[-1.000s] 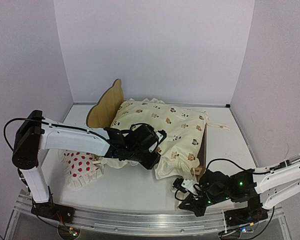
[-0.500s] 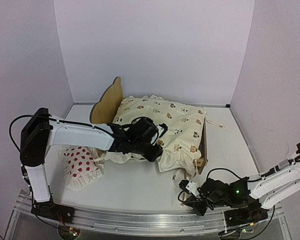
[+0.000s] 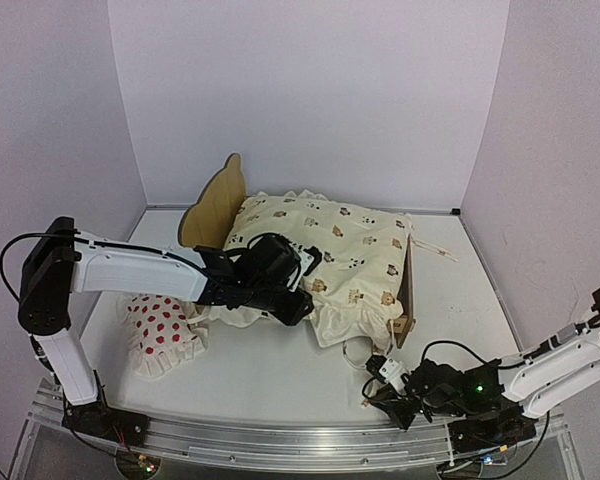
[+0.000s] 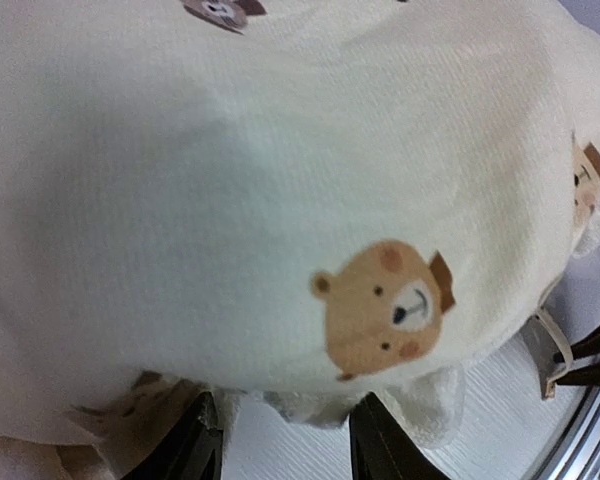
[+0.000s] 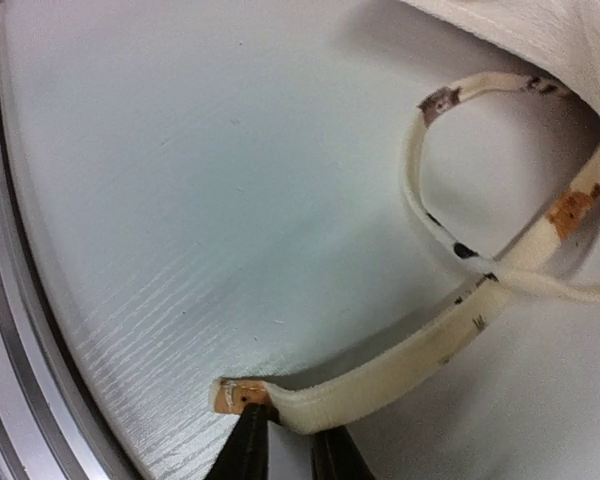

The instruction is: Set up the pet bed

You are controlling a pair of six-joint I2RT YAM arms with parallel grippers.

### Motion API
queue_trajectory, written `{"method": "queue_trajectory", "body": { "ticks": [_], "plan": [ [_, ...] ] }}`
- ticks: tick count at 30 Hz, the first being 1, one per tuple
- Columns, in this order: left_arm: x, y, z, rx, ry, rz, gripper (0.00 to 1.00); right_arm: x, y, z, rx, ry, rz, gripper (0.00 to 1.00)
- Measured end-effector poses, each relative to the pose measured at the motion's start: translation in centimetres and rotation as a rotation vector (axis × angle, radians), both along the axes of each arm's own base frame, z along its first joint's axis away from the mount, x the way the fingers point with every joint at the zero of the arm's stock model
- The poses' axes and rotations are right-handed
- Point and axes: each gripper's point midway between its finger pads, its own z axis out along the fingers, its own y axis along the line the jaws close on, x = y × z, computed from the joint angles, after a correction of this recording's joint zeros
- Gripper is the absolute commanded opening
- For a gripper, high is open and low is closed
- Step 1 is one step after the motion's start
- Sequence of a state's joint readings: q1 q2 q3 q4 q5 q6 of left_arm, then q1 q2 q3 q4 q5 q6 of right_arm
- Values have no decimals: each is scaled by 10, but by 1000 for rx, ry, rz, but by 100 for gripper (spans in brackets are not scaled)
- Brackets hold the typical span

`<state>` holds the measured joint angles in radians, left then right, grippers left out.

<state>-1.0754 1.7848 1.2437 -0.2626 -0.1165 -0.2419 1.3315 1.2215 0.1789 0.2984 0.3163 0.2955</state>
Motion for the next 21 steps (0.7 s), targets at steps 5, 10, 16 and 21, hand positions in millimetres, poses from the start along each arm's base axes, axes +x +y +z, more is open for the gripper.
{"method": "queue_trajectory", "body": {
  "ticks": [5, 10, 16, 21],
  "plan": [
    [-26, -3, -1, 18, 33, -49, 44, 0, -11, 10, 54, -21, -13, 38],
    [-46, -6, -6, 40, 57, -87, 45, 1, -13, 28, 124, -40, -25, 44],
    [-67, -10, -11, 62, 76, -132, 44, 8, -23, 39, 138, -75, -73, 52],
    [-84, -18, -10, 49, 94, -167, 43, 22, -35, 47, 113, -116, -172, 58]
  ]
}}
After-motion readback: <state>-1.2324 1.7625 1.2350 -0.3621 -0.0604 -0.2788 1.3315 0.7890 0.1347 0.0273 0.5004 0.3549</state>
